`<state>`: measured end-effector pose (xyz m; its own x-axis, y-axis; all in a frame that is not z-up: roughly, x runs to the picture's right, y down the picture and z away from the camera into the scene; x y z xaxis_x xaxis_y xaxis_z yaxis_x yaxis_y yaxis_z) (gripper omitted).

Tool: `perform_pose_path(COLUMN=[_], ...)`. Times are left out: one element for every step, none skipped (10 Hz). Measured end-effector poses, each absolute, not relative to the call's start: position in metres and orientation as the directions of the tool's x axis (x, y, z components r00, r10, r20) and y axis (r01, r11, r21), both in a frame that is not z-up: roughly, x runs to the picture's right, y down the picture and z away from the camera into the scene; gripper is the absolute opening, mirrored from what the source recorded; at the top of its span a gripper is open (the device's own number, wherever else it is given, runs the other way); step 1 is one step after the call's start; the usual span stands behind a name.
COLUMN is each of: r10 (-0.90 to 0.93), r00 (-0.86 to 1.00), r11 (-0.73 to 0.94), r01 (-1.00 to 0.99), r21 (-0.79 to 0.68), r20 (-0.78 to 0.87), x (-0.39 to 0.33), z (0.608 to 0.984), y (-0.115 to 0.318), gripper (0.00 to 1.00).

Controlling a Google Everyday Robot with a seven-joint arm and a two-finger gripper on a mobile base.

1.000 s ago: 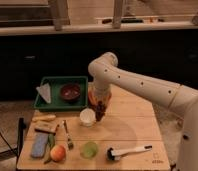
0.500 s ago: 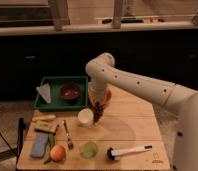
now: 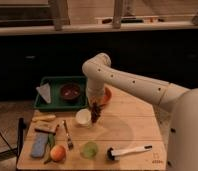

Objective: Place grapes in paper cup

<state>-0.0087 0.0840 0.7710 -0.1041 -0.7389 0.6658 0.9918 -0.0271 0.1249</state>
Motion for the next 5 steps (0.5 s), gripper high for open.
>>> perform_pose_path(r10=[-0.737,-0.744,-0.748,-0.756,-0.762], r00=[-0.105,-0.096,-0.088,-0.081,-0.074], r11=[-0.026,-0.014,-0.006,0.002,0.009], r01=[0.991,0.992,0.992,0.992,0.992], r21=[0.128,0.128,0.125,0.126,0.125], r20=[0.668,0.661,0.658,0.649,0.643], x=[-0.010,-0.006,-0.002,0.000,0.004], z=[0.770,0.767,0.766,0.762,0.759], y=[0.086,0.083,0.083,0.079,0.076], gripper=[0.01,0.01,0.01,0.01,0.01])
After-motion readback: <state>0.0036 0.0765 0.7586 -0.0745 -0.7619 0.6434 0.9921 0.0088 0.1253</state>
